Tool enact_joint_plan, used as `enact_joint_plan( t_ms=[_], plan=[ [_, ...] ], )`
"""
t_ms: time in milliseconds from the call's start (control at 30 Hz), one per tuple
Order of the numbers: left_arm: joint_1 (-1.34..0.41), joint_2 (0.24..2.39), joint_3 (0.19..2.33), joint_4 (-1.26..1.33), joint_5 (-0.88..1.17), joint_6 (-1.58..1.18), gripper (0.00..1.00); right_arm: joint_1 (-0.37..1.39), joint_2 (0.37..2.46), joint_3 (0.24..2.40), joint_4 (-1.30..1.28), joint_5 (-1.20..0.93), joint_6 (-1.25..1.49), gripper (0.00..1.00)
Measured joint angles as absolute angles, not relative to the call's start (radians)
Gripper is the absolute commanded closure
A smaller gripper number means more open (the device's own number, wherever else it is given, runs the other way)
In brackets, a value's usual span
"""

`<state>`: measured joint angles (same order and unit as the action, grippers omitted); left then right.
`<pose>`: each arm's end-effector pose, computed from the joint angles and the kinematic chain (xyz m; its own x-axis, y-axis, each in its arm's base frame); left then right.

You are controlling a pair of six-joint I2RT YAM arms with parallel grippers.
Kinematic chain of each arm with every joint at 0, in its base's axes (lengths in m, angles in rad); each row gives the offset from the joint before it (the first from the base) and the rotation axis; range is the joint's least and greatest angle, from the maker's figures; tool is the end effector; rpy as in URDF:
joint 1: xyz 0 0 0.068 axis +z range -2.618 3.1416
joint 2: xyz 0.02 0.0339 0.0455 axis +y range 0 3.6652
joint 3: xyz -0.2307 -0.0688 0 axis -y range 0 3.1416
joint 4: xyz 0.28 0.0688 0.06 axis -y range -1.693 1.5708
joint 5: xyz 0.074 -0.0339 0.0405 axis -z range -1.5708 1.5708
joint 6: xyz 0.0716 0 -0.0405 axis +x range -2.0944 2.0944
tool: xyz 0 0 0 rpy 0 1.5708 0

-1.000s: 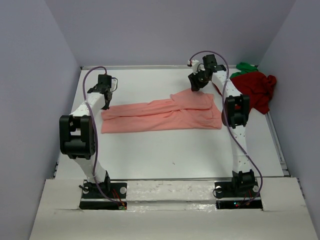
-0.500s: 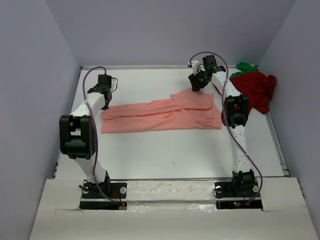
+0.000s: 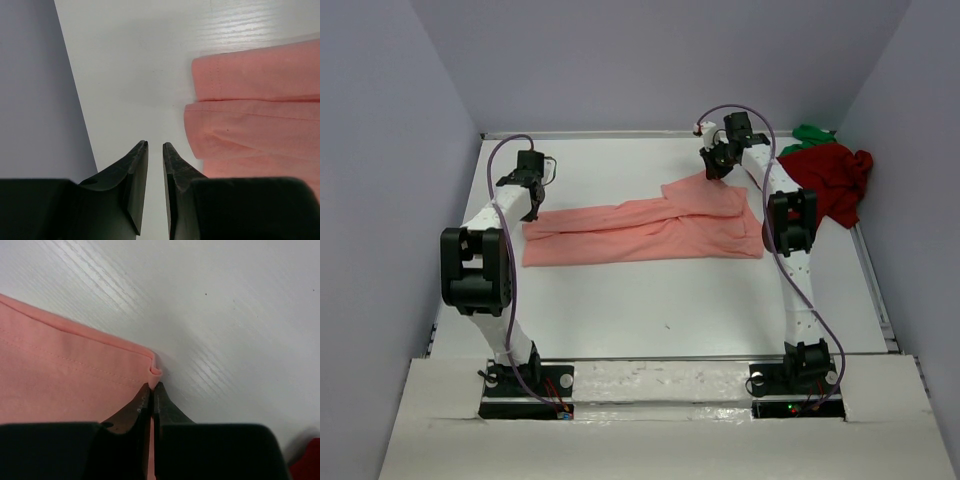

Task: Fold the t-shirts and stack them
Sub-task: Fold the tshirt

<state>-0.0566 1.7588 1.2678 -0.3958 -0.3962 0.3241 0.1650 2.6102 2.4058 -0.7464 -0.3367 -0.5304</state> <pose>0.4277 0.0034 0.1525 -0.7944 0.3393 -0.5037 0.0651 0.8722 0.4848 0.5756 0.1198 0.1171 -0.5183 -0.5704 -0.6372 -0.7032 0.7083 -0.0620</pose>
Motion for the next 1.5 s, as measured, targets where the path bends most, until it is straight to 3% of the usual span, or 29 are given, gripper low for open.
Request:
enact_joint_plan(
  t_ms=[533,900,1500],
  plan=[
    [-0.057,1.765,1.268,-0.402,-0.392,0.324,0.69,0.165,2.571,2.353,-0.735,-0.321,-0.538,1.0],
    [-0.072,1.765,1.268,-0.403,-0.391,0.325,0.69,0.165,2.363,2.245,-0.786,-0.323,-0.555,1.0],
    [-0.077,1.716,1.251,-0.401,-0.373,0.332,0.69,0.165,2.231,2.17,-1.04,-0.418,-0.599,1.0]
  ],
)
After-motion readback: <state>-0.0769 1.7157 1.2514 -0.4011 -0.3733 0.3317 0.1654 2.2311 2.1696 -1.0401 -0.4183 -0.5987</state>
